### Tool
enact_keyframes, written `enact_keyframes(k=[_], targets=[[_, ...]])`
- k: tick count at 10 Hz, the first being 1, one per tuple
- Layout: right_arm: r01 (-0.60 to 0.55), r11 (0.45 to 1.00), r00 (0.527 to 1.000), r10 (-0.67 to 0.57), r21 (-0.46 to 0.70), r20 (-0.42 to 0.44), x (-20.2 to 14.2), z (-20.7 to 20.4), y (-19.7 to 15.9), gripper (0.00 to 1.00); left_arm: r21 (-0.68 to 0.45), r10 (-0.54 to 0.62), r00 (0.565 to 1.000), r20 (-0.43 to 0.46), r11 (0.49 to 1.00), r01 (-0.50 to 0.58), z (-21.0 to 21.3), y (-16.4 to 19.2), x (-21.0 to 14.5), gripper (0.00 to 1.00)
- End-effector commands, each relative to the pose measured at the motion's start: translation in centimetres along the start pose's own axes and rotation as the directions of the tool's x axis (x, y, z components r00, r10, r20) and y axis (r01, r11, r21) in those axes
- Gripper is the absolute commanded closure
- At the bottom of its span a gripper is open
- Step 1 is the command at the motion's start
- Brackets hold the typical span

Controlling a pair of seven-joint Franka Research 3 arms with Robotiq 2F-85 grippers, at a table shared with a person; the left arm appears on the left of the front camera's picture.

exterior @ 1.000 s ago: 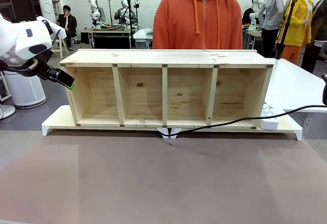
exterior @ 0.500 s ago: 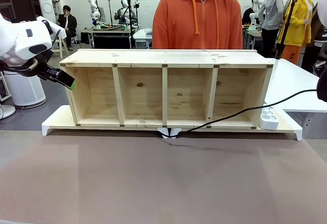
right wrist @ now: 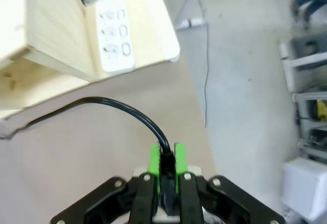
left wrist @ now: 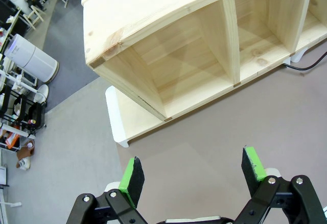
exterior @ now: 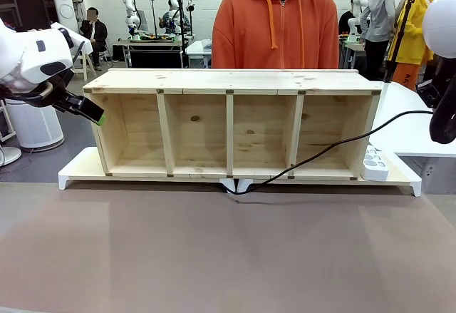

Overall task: Perform cable management.
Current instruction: Pull the grasped Power Cable to the location of the Power Strip.

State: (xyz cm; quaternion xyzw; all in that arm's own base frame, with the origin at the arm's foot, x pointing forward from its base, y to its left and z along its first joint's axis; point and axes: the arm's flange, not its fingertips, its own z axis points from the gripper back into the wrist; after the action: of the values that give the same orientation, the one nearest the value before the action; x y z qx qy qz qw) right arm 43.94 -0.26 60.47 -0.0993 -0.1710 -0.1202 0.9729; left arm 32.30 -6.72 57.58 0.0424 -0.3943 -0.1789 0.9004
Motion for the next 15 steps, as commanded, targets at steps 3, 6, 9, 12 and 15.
enact_keyframes(k=[3,6,9,12,15], targets=[[0.005,1.0,1.0,-0.005,0.008,-0.011,-0.4,0.5,-0.2,0.86,-0.005,0.002,1.0,0.0,1.0,-0.002,0.0,0.1,0.0,0.0],[-0.032,0.999,0.999,0.032,0.009,0.014,0.3,-0.4,-0.7,0.86,-0.005,0.002,1.0,0.0,1.0,-0.002,0.0,0.1,0.0,0.0],[-0.094,0.992,0.995,0.092,0.083,0.027,1.1,-1.2,-1.3,0.86,-0.005,0.002,1.0,0.0,1.0,-0.002,0.0,0.1,0.0,0.0],[-0.169,0.974,0.985,0.161,0.153,0.063,3.4,-2.7,-0.5,0.86,-0.005,0.002,1.0,0.0,1.0,-0.002,0.0,0.1,0.0,0.0],[-0.176,0.974,0.983,0.166,0.142,0.079,8.0,-3.8,-0.1,0.86,-0.005,0.002,1.0,0.0,1.0,-0.002,0.0,0.1,0.0,0.0]])
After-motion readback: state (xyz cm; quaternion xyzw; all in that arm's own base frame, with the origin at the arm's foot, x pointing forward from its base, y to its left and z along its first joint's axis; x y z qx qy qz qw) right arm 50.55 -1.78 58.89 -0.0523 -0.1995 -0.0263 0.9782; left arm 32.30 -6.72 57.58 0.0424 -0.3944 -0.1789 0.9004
